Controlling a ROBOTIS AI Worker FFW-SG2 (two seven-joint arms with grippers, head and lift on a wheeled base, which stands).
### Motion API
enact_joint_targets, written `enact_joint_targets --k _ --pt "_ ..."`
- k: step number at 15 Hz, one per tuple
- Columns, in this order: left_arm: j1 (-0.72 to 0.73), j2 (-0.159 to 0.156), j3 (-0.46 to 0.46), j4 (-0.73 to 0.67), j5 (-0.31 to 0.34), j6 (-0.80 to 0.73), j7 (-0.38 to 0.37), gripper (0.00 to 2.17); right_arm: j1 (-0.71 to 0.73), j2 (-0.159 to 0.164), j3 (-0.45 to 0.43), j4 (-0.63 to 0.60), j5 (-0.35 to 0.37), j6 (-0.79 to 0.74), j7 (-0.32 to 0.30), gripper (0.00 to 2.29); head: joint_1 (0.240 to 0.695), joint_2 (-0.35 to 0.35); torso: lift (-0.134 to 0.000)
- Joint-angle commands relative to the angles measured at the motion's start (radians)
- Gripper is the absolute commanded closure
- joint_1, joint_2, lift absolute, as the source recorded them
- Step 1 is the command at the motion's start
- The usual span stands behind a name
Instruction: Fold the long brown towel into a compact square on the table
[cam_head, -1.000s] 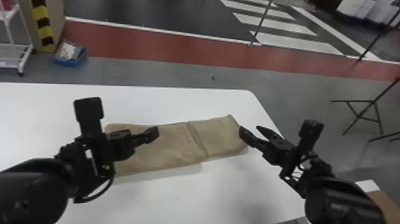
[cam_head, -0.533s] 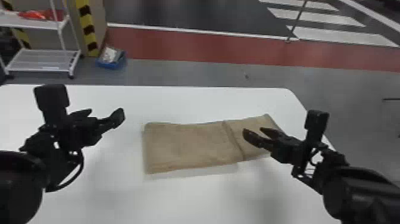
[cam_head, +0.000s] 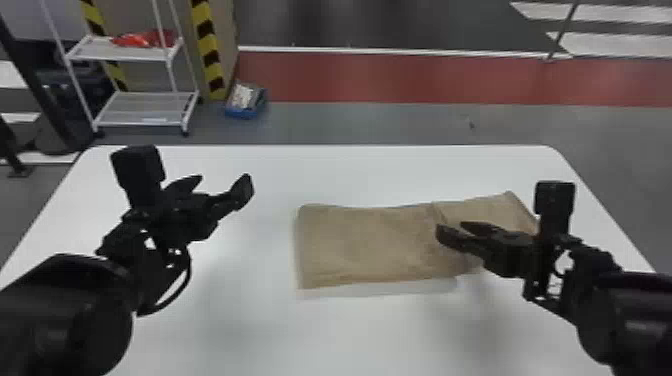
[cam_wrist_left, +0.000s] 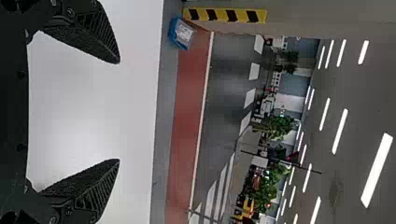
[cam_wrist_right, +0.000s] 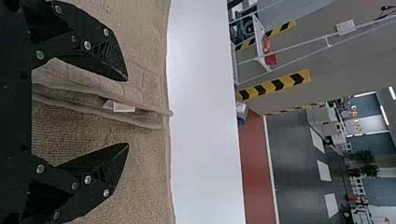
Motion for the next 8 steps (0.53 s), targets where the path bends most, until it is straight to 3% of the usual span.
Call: enact_joint_targets --k 1,8 --pt "0.000 0.000 -0.022 0.000 -0.023 -0.021 0.006 0.15 -0.009 0.003 0.019 0.008 0.024 0.026 -0.001 0.47 0.695 -0.049 -0.128" --pt "-0.002 -0.003 -0.030 0.000 -0.023 -0.018 0.004 0.15 -0.011 0.003 0.022 0.017 0.031 0.035 -0.001 0.59 0.695 -0.054 -0.128"
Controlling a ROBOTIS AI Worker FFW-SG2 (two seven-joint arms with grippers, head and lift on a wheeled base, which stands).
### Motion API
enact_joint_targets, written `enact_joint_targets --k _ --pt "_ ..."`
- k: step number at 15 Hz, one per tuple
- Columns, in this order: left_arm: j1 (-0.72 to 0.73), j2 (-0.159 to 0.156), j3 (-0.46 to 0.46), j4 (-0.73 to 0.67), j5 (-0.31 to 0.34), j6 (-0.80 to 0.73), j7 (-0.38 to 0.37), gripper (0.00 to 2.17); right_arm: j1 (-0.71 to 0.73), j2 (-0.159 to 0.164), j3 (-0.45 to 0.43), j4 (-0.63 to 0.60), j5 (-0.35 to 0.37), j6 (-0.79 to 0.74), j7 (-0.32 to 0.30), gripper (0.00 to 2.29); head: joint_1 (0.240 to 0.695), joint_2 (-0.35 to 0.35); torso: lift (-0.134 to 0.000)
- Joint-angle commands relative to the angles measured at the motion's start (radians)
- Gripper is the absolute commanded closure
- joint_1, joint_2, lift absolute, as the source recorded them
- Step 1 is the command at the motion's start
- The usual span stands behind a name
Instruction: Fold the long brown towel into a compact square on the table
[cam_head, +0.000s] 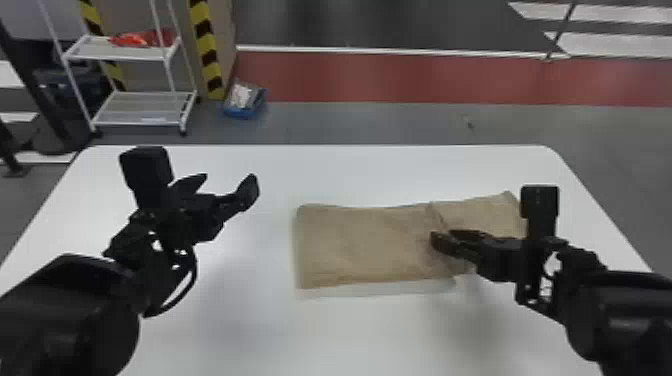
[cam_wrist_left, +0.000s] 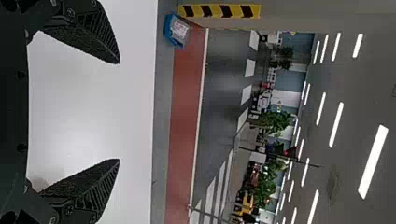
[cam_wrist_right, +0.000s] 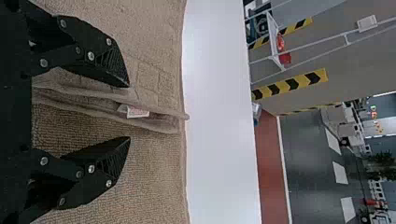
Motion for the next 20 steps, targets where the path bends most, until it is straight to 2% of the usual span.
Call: enact_joint_targets --k 1,6,7,12,14,16,17,20 --pt "0.000 0.000 -0.008 0.001 0.000 0.000 0.002 0.15 -0.002 0.000 0.001 0.000 0.000 0.003 0.000 0.59 0.695 -0.054 -0.128" --pt "0.001 0.000 -0.011 0.000 0.000 0.000 0.002 0.15 0.000 0.000 0.000 -0.001 -0.006 0.003 0.000 0.69 0.695 -0.056 -0.128" --pt "0.001 0.000 -0.011 -0.002 0.000 0.000 0.002 0.15 -0.002 0.000 -0.002 -0.001 -0.011 0.009 0.002 0.80 0.695 -0.057 -0.128" --pt "0.001 0.003 -0.011 -0.005 0.002 0.000 0.004 0.15 -0.002 0.000 0.001 -0.009 -0.009 0.018 0.000 0.83 0.695 -0.060 -0.128" --pt "0.003 0.003 -0.011 -0.007 0.002 0.000 0.004 0.15 0.000 0.000 0.007 -0.024 -0.006 0.028 0.000 1.01 0.695 -0.058 -0.128" --pt "0.007 0.003 -0.008 -0.008 0.002 0.000 0.002 0.16 -0.002 0.000 0.011 -0.027 -0.003 0.037 0.002 1.03 0.695 -0.055 -0.128" --pt "0.007 0.003 -0.005 -0.008 0.003 0.000 0.004 0.16 -0.004 0.000 0.012 -0.032 -0.003 0.043 0.002 1.19 0.695 -0.054 -0.128" --pt "0.007 0.003 -0.001 -0.008 0.005 0.000 0.002 0.16 -0.005 0.000 0.024 -0.069 -0.006 0.046 0.000 1.23 0.695 -0.048 -0.128"
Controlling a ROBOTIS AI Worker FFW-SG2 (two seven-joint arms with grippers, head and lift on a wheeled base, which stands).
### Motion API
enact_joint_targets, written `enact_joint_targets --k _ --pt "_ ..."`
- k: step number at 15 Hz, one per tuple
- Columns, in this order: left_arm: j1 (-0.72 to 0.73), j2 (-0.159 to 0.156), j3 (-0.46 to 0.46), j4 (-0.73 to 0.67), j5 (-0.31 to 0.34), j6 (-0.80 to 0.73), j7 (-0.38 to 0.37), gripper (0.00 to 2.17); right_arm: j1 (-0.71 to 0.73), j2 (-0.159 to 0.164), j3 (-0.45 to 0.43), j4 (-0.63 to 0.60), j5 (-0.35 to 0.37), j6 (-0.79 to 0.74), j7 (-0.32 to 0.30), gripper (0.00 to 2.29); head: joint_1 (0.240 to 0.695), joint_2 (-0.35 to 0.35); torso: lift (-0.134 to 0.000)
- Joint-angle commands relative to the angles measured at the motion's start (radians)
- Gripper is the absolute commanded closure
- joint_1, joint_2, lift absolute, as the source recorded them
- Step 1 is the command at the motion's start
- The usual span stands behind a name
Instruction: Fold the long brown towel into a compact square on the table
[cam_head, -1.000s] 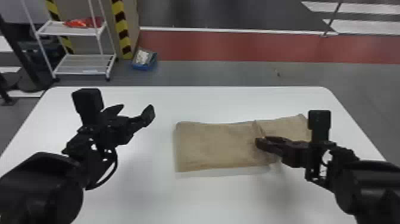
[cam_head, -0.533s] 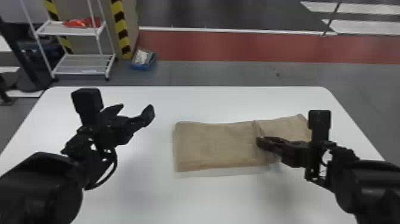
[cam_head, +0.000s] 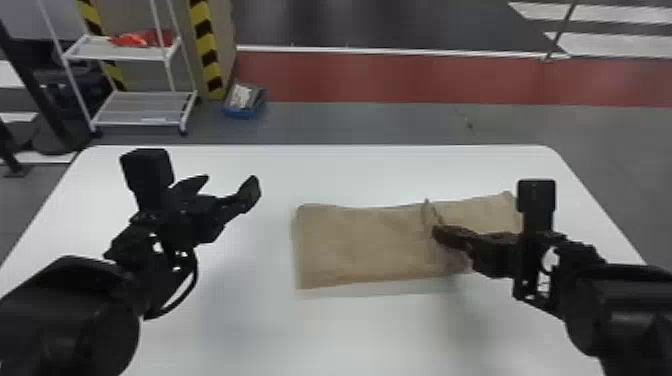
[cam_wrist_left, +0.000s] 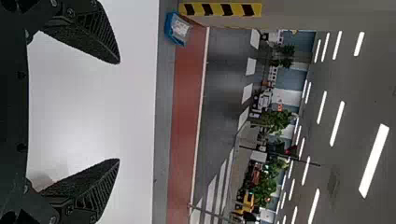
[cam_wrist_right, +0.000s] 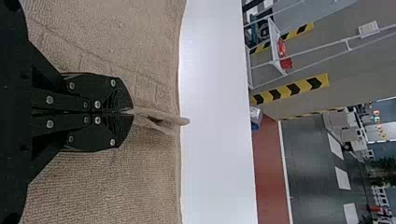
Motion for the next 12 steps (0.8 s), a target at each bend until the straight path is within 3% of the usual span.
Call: enact_joint_targets --k 1,4,6,7,9,12 --pt "0.000 0.000 0.002 0.000 0.000 0.003 0.000 0.16 0.000 0.000 0.011 -0.044 -0.003 0.002 0.000 1.23 0.695 -0.045 -0.128" --pt "0.000 0.000 0.004 -0.002 0.002 0.003 0.002 0.16 -0.002 -0.003 -0.005 -0.133 -0.023 0.011 0.000 1.23 0.695 -0.033 -0.128" --pt "0.003 0.002 0.005 -0.009 0.000 0.006 0.005 0.16 -0.002 -0.014 -0.074 -0.165 -0.087 0.020 0.000 1.23 0.695 -0.030 -0.128" --pt "0.005 0.003 0.007 -0.011 0.000 0.006 0.008 0.16 -0.003 -0.034 -0.114 -0.162 -0.109 0.017 -0.007 1.23 0.695 -0.033 -0.128" --pt "0.005 0.006 0.018 -0.011 0.002 0.006 0.005 0.16 -0.006 -0.072 -0.137 -0.093 -0.107 0.011 -0.014 1.23 0.695 -0.062 -0.128" --pt "0.002 0.006 0.012 -0.011 0.000 0.006 0.005 0.16 -0.006 -0.069 -0.114 0.008 -0.059 -0.053 -0.014 1.23 0.695 -0.101 -0.128"
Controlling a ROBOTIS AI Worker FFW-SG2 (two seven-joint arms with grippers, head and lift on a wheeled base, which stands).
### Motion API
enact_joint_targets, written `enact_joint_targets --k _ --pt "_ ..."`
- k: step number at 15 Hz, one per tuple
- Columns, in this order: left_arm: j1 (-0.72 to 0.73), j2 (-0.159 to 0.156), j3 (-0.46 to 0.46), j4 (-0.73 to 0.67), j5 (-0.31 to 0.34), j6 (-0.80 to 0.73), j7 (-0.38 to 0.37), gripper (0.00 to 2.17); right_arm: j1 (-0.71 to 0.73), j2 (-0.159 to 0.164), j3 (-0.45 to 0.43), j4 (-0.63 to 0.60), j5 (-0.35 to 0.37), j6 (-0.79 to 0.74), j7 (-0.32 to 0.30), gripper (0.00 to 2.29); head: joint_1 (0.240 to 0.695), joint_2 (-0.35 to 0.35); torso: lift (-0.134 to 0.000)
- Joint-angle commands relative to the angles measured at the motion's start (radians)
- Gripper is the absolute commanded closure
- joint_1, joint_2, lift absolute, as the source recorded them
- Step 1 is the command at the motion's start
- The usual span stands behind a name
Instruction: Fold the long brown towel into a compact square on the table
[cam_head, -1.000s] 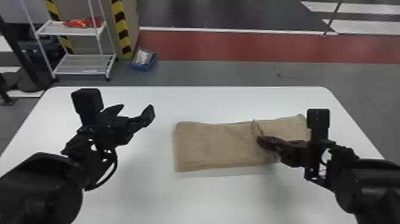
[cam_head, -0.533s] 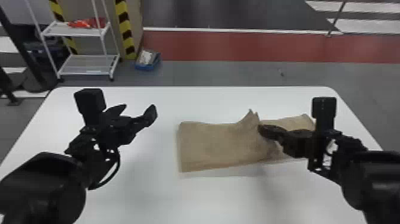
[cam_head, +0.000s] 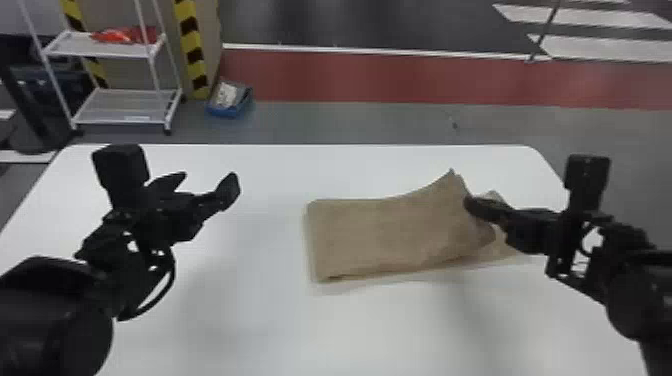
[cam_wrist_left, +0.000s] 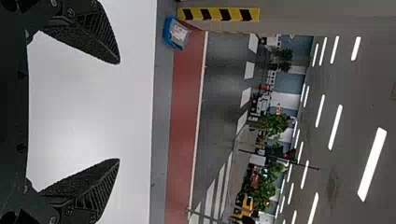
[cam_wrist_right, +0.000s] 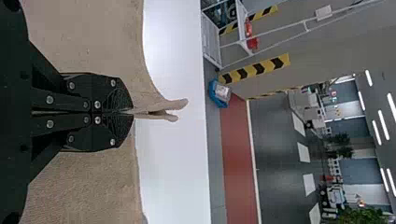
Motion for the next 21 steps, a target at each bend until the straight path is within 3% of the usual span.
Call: enact_joint_targets --k 1,6,8,10,13,19,21 --pt "0.000 0.000 -0.009 0.000 -0.003 0.000 0.002 0.16 -0.002 0.004 0.021 0.054 0.025 -0.045 0.000 1.23 0.695 -0.107 -0.128" --pt "0.007 0.000 -0.006 -0.012 -0.006 0.009 0.006 0.16 0.027 -0.007 -0.050 -0.065 -0.041 -0.029 0.002 1.23 0.695 -0.114 -0.128" --pt "0.009 0.000 -0.005 -0.012 -0.006 0.009 0.006 0.16 0.036 -0.041 -0.117 -0.077 -0.094 -0.011 0.000 1.23 0.695 -0.124 -0.128" --pt "0.006 0.000 -0.009 -0.011 -0.011 0.009 0.005 0.16 0.033 -0.053 -0.114 -0.026 -0.062 -0.011 0.002 1.23 0.695 -0.143 -0.128" --pt "0.004 -0.005 -0.015 -0.011 -0.020 0.012 0.005 0.16 0.021 -0.044 -0.069 0.054 -0.018 -0.042 0.002 1.23 0.695 -0.175 -0.128" --pt "0.012 0.000 -0.008 -0.014 -0.018 0.012 0.011 0.16 0.041 -0.053 -0.125 -0.055 -0.071 -0.020 0.005 1.23 0.695 -0.167 -0.128" --pt "0.012 0.000 -0.011 -0.014 -0.018 0.012 0.009 0.16 0.038 -0.082 -0.168 -0.045 -0.097 -0.017 0.005 1.23 0.695 -0.175 -0.128"
